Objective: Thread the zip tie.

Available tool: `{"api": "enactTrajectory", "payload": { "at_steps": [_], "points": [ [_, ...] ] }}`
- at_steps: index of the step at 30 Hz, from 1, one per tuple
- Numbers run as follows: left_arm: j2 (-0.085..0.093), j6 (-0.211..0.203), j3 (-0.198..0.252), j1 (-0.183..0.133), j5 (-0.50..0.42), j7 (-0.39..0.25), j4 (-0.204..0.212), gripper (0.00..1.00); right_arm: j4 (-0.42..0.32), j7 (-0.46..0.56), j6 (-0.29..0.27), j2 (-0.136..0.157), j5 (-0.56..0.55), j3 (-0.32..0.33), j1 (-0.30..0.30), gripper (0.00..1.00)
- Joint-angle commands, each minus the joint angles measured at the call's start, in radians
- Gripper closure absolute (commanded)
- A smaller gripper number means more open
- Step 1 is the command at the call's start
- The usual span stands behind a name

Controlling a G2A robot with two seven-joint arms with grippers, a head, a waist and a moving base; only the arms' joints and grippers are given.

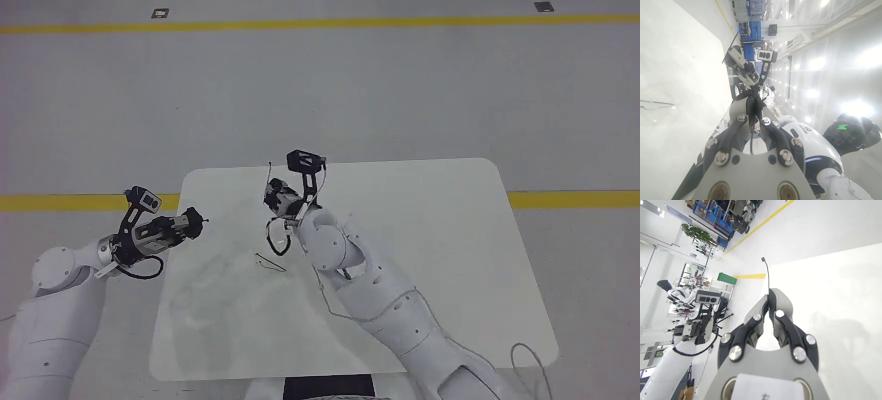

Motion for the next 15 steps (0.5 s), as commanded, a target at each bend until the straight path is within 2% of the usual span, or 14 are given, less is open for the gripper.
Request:
{"api": "enactTrajectory", "payload": {
  "at_steps": [1,4,6,9,10,11,12,15],
  "points": [
    [0.0,0.0,0.0,0.0,0.0,0.0,0.0,1.0,0.0,0.0,0.0,0.0,0.0,0.0,0.0,1.0],
    [0.0,0.0,0.0,0.0,0.0,0.0,0.0,1.0,-0.004,-0.011,-0.007,0.0,0.005,0.002,-0.008,1.0],
    [0.0,0.001,0.002,0.0,0.001,0.007,-0.001,1.0,-0.027,-0.071,-0.033,0.0,0.017,0.008,-0.029,1.0],
    [-0.005,-0.001,0.028,0.006,0.01,0.06,-0.016,1.0,-0.054,-0.215,-0.08,-0.001,0.018,0.004,-0.08,1.0],
    [-0.006,-0.015,0.032,0.006,0.017,0.077,-0.013,1.0,-0.06,-0.251,-0.09,-0.002,0.019,0.0,-0.096,1.0],
    [-0.008,-0.047,0.035,0.007,0.031,0.113,-0.006,1.0,-0.07,-0.302,-0.105,-0.004,0.027,-0.003,-0.117,1.0],
    [-0.01,-0.061,0.041,0.008,0.037,0.137,-0.003,1.0,-0.075,-0.333,-0.116,-0.005,0.03,-0.007,-0.132,1.0],
    [-0.018,-0.061,0.049,0.009,0.031,0.186,0.002,1.0,-0.081,-0.394,-0.137,-0.007,0.019,-0.029,-0.16,1.0]
  ]
}}
